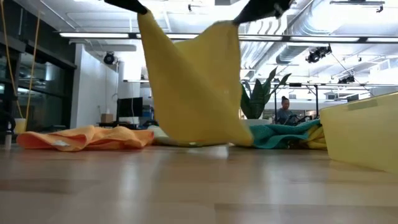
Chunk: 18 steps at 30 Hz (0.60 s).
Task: Fold microfiber towels
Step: Fold the left yellow microfiber cloth
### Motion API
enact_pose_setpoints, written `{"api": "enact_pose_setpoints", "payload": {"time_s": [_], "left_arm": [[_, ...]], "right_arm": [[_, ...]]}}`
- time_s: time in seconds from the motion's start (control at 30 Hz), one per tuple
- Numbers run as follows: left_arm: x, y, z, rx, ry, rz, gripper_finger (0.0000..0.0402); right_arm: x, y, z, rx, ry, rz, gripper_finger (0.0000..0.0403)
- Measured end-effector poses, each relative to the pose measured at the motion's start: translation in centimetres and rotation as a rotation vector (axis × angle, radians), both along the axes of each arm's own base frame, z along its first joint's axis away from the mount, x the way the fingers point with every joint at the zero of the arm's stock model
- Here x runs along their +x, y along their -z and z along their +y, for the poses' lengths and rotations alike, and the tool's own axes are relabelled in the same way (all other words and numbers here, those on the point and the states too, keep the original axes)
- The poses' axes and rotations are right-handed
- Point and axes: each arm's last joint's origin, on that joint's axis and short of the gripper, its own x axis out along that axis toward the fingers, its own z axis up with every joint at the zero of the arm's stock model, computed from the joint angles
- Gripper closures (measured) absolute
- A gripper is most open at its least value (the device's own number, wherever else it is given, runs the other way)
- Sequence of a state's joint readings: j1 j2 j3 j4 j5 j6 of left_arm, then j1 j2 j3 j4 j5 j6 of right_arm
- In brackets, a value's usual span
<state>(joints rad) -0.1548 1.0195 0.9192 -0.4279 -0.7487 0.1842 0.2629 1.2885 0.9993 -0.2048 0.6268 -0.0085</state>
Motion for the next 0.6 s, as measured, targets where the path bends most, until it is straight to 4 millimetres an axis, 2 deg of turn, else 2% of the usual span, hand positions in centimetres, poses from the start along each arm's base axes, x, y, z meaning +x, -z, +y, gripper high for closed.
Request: {"api": "enact_pose_setpoints", "payload": {"time_s": [0.13, 0.33, 0.43, 0.6], "left_arm": [[-0.6, -0.7, 0.9, 0.029, 0.049, 0.017, 0.0401], [-0.9, -0.1, 1.5, 0.085, 0.061, 0.127, 0.0401], [-0.9, 0.2, 1.0, 0.064, 0.080, 0.148, 0.0401], [-1.2, 0.4, -1.3, -0.029, 0.197, 0.117, 0.0401]], "right_arm": [[-1.0, -1.0, 0.1, -0.013, -0.009, -0.028, 0.0402], [-1.6, -0.7, -0.2, -0.063, 0.031, 0.036, 0.0403], [-1.8, -0.7, 0.1, -0.066, 0.025, 0.043, 0.0403], [-2.1, -0.8, 1.3, -0.026, -0.073, 0.045, 0.0403]]}}
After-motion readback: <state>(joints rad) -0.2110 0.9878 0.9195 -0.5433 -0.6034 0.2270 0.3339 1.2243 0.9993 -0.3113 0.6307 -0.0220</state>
